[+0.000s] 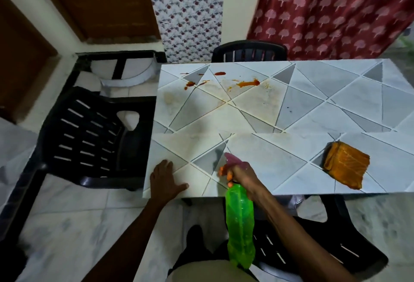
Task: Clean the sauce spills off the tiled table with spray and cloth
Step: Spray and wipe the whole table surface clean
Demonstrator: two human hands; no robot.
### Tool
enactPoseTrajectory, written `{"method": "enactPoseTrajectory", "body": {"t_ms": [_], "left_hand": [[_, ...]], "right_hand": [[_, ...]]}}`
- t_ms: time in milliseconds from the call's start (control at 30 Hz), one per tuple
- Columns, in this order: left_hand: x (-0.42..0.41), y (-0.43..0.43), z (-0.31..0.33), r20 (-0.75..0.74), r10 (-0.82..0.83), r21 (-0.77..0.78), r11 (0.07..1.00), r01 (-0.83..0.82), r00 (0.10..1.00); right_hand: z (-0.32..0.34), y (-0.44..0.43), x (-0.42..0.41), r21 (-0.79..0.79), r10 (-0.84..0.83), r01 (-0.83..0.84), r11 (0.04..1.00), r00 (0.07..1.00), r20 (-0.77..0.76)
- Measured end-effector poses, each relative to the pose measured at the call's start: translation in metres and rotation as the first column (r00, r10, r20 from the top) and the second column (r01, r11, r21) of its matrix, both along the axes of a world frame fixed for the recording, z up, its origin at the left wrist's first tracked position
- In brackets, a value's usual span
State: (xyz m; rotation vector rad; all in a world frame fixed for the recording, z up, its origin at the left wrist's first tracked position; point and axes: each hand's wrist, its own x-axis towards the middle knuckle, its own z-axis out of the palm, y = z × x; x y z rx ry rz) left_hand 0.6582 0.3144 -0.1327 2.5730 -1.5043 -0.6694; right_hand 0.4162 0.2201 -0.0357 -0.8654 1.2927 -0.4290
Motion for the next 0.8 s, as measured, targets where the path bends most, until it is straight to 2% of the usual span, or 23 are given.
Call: {"method": "enactPoseTrajectory", "body": {"t_ms": [100,233,433,667,800], "left_hand": [[0.021,0.020,0.000,-0.025,0.037,-0.025,0.999,-0.038,0.999],[0.044,0.047,-0.004,-0.063,0.071,-0.060,0.995,-0.075,0.995],[0.052,0.060,-0.006,-0.062,0.059,-0.055,0.997,-0.062,0.996],[0.044,0.048,-0.002,-0.085,-0.024,-0.051,0.999,0.020,0.996],[0.021,0.027,-0.003,-0.089,-0.118,-0.045,0.992,0.114,0.989]], "right_hand": [[-0.003,0.011,0.024,-0.045,0.087,-0.088,0.995,0.996,-0.023],[-0.002,0.034,0.049,-0.019,0.228,-0.229,0.973,0.973,-0.040],[-0.014,0.063,0.059,0.030,0.396,-0.396,0.918,0.904,-0.160],[-0.014,0.064,0.027,0.103,0.331,-0.317,0.943,0.922,-0.199],[-0.012,0.055,-0.012,0.068,0.111,-0.096,0.993,0.950,-0.291]]}}
